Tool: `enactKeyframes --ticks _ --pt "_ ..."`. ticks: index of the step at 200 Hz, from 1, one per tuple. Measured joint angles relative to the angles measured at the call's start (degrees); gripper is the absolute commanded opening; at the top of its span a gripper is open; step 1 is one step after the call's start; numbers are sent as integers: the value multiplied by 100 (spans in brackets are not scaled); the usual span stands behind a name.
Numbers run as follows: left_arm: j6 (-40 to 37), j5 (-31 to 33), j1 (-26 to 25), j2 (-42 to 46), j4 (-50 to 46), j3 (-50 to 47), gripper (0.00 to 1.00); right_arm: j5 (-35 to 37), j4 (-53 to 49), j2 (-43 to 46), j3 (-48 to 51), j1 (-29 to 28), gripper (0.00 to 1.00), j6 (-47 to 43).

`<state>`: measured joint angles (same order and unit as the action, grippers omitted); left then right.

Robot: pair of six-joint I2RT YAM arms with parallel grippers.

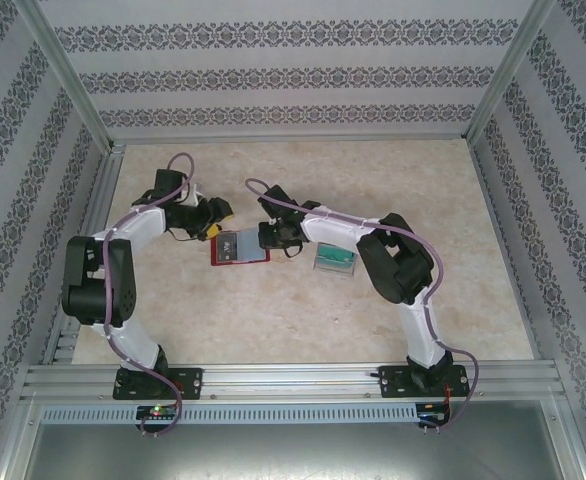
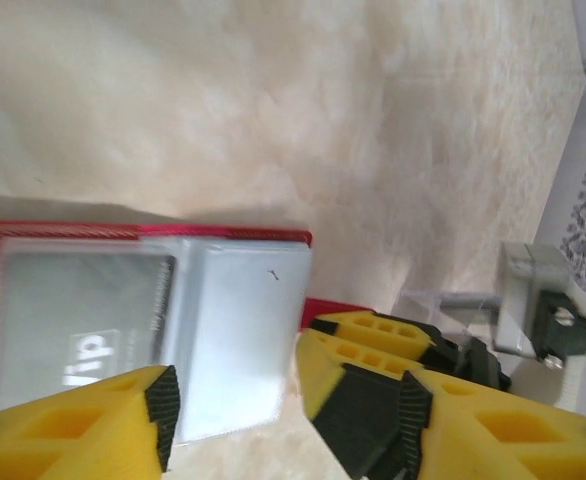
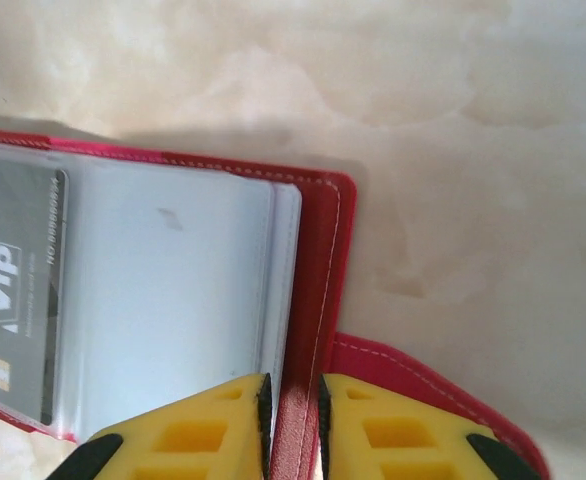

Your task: Take the credit cards out of the card holder

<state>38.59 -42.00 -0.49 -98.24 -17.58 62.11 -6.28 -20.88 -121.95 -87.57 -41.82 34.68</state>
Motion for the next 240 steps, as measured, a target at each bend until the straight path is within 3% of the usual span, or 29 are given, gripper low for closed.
enactKeyframes --ticks 97,136,240 --pt "-111 223 149 -55 -262 -326 50 9 236 310 -20 -7 24 151" --pt "-170 295 149 -208 -313 -326 41 -363 452 269 -186 -111 22 286" --pt "-240 439 149 -444 -472 -328 37 -1427 935 -514 -363 -195 19 942"
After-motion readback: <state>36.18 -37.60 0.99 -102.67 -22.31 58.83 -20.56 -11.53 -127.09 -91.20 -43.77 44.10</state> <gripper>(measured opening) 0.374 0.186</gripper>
